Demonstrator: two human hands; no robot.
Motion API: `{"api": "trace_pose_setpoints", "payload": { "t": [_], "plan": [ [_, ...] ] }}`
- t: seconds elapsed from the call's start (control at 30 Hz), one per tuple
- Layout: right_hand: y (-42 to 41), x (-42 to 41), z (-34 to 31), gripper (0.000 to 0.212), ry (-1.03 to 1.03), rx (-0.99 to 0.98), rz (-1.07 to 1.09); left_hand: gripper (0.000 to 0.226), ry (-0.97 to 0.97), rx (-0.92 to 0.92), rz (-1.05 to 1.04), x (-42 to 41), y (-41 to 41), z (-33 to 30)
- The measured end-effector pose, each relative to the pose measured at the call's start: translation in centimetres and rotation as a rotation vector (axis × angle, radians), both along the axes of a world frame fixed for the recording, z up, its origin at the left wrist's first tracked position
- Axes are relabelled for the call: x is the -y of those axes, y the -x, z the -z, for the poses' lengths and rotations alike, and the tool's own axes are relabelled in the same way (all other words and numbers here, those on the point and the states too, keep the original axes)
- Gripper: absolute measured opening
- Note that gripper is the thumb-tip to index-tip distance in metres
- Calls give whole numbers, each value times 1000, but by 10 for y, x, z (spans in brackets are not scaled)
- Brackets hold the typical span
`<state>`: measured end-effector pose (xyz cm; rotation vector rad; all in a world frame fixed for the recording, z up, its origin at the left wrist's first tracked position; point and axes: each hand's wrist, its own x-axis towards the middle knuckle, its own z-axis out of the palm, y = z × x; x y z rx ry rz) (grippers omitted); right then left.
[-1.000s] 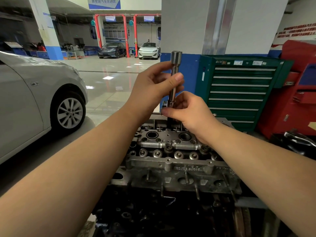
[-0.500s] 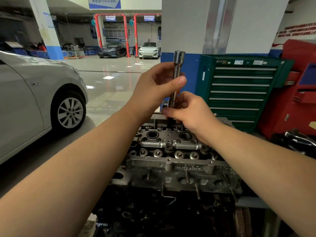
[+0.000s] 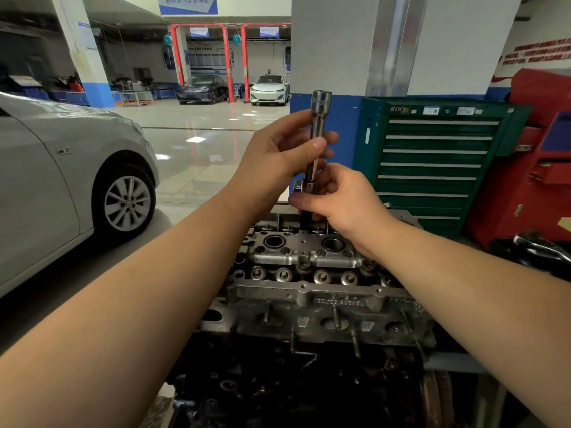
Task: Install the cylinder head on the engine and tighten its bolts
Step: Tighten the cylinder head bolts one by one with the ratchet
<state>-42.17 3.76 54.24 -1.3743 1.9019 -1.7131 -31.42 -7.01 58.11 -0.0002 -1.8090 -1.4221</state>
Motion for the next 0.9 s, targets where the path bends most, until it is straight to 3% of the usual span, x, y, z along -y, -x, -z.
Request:
{"api": "trace_pose_setpoints", "payload": {
  "t": [0.07,0.17,0.33,0.43,0.53,0.63,0.7,0.77,0.9],
  "plan": [
    [1,0,0,46,-22,-11,3,38,63,14,-92,0,0,-1],
    [1,-2,0,26,-2,48,-122,28,78,8,-171,3,1,-1],
    [4,-4,1,15,-17,43,-139,29,-24,1,-71,4,1,-1],
    [1,-2,0,32,4,6,-7,35,-77,-6,23,-1,0,-3],
    [-1,-1,-1,48,-18,-46,47,29,38,7,-68,-3,-1,-3],
    [0,-2,0,36,-29,-34,-24,29,100,-10,-158,1,0,-2],
    [1,-1,2,20,11,27,-136,32,80,-6,-148,3,0,-2],
    [2,-2,2,19,9,82,-187,35,37,2,-97,3,1,-1],
    [2,-1,1,21,-16,-7,-51,35,-45,-10,-8,1,0,-1]
  ]
}}
